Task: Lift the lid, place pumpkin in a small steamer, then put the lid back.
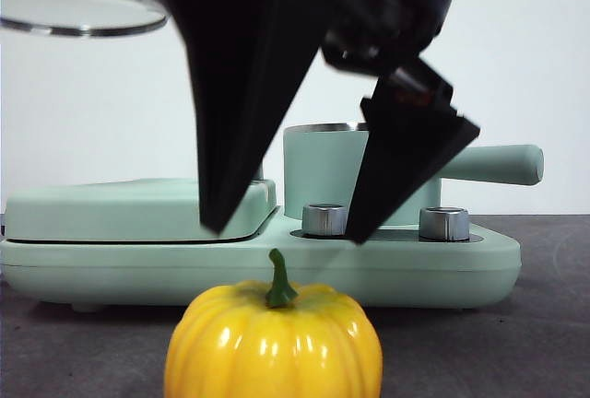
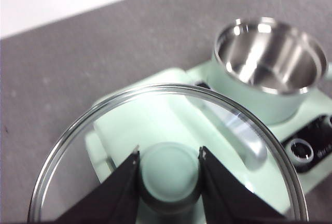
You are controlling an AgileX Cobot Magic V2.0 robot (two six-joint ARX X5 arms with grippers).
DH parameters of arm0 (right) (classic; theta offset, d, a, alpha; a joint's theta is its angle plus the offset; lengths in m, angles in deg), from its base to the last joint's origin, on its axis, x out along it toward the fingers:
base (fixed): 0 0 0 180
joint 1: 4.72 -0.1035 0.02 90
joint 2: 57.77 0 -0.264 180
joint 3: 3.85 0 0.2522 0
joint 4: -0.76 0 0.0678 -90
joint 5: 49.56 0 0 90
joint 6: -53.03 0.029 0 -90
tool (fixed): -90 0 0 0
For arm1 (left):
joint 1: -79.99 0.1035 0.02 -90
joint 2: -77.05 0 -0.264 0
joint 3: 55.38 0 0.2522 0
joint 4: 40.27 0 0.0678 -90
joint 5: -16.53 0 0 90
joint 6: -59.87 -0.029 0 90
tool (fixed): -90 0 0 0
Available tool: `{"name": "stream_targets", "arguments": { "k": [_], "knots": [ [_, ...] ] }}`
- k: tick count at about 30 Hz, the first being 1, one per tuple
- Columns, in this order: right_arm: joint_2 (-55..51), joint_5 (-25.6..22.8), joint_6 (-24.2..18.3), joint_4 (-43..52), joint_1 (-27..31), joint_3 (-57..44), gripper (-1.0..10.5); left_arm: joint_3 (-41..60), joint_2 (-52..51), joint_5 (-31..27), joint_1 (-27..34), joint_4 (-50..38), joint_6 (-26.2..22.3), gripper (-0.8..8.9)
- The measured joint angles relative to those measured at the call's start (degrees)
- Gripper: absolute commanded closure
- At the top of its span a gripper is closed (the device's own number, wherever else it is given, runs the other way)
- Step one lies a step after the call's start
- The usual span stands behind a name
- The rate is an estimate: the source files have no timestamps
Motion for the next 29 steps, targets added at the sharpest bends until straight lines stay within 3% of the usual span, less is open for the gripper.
{"name": "stream_targets", "arguments": {
  "k": [15, 19, 21, 25, 29],
  "knots": [
    [9.55, 0.07, 0.0, 3.93, -1.2, 0.0, 3.4, 2.08, -2.71, 0.02, -1.01, -0.48, 0.48, 8.07],
    [10.84, 0.15, 0.0, 3.93, -1.2, 0.0, 5.8, 2.08, -2.71, 0.0, -1.01, -0.5, 0.5, 8.07],
    [10.73, 0.61, -0.02, 3.41, -1.14, 0.17, 6.1, 2.08, -2.71, 0.02, -1.01, -0.5, 0.5, 8.07],
    [10.1, 1.51, -1.4, -6.51, 1.11, 7.74, 6.1, 2.08, -2.71, 0.02, -1.01, -0.5, 0.5, 8.07],
    [10.1, 1.16, -4.24, -18.86, 9.01, 23.91, 6.1, 2.08, -2.71, 0.02, -1.01, -0.5, 0.5, 8.07]
  ]
}}
